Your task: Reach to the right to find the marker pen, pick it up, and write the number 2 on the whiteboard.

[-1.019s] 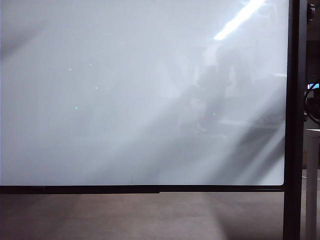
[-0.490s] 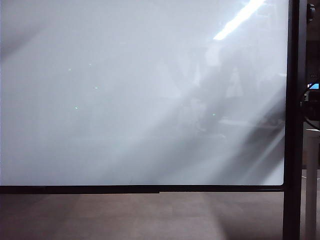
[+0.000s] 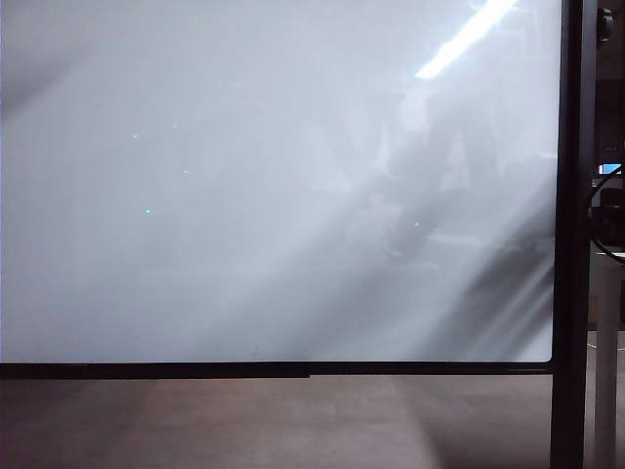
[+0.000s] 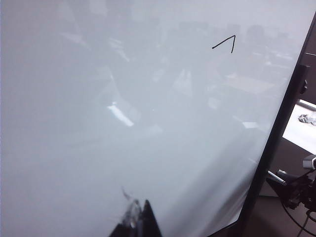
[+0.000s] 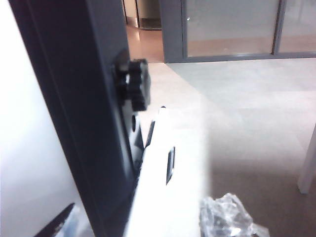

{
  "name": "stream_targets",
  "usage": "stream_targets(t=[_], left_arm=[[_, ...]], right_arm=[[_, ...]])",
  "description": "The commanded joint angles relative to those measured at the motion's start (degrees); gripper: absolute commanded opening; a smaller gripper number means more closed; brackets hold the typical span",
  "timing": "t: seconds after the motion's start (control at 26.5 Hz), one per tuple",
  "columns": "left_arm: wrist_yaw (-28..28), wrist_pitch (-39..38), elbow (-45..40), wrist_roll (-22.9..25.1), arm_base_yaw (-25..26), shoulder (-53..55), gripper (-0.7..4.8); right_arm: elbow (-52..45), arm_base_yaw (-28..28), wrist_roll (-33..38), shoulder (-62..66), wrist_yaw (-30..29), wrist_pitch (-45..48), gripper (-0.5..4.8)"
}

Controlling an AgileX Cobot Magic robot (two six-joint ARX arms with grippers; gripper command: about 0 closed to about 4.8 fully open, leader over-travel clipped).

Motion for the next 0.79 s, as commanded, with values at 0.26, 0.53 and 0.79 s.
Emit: stream_targets(t=[0.26, 0.53, 0.79], left_arm=[[0.31, 0.11, 0.24, -0.17, -0.07, -0.04, -0.05], [0.33, 0.11, 0.24, -0.17, -0.07, -0.04, -0.05], [0.33, 0.11, 0.24, -0.17, -0.07, -0.04, -0.05]], right_arm=[[0.31, 0.04, 0.00, -0.22, -0.11, 1.97, 2.49], [0.33, 0.04, 0.02, -0.22, 0.11, 1.95, 2.07], [0.33, 0.04, 0.02, -0.22, 0.96, 1.92, 1.76]])
